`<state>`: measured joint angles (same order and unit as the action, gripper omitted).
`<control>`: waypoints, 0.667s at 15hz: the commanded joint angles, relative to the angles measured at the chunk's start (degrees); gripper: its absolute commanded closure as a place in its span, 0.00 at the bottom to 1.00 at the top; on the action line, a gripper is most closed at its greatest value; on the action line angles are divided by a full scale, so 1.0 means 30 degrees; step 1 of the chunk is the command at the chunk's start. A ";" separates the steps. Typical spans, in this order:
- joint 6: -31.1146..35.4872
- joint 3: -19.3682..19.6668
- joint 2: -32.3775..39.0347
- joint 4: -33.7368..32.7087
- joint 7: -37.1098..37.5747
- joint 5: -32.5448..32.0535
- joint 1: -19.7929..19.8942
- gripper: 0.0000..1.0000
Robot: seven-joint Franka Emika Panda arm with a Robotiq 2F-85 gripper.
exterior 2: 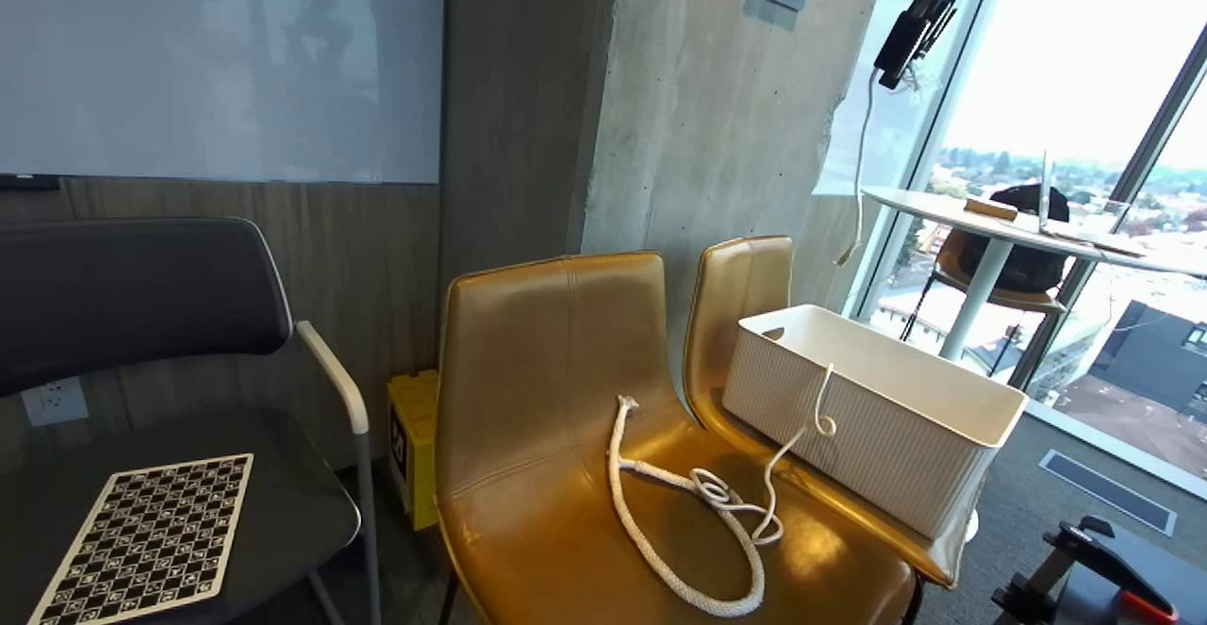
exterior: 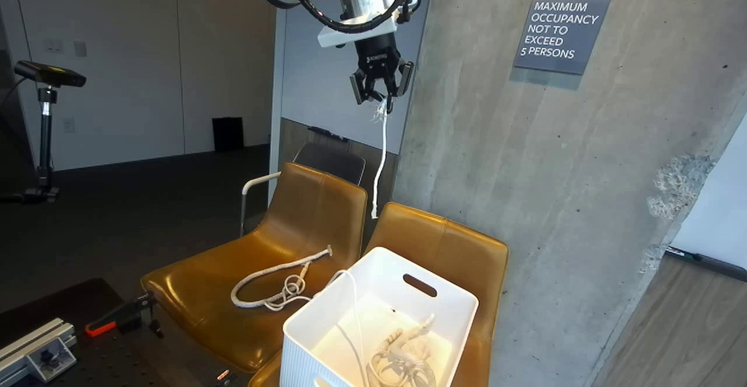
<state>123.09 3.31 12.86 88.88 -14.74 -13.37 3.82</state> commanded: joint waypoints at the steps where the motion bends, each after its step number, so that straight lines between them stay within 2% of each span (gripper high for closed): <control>1: -0.0271 0.0218 0.1079 -0.0827 -0.0431 0.0817 0.0714 1.00; 10: 0.0029 0.0916 0.4308 -0.0539 -0.1757 0.2660 0.3548 1.00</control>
<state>123.14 5.71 22.44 88.72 -17.75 -8.25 12.35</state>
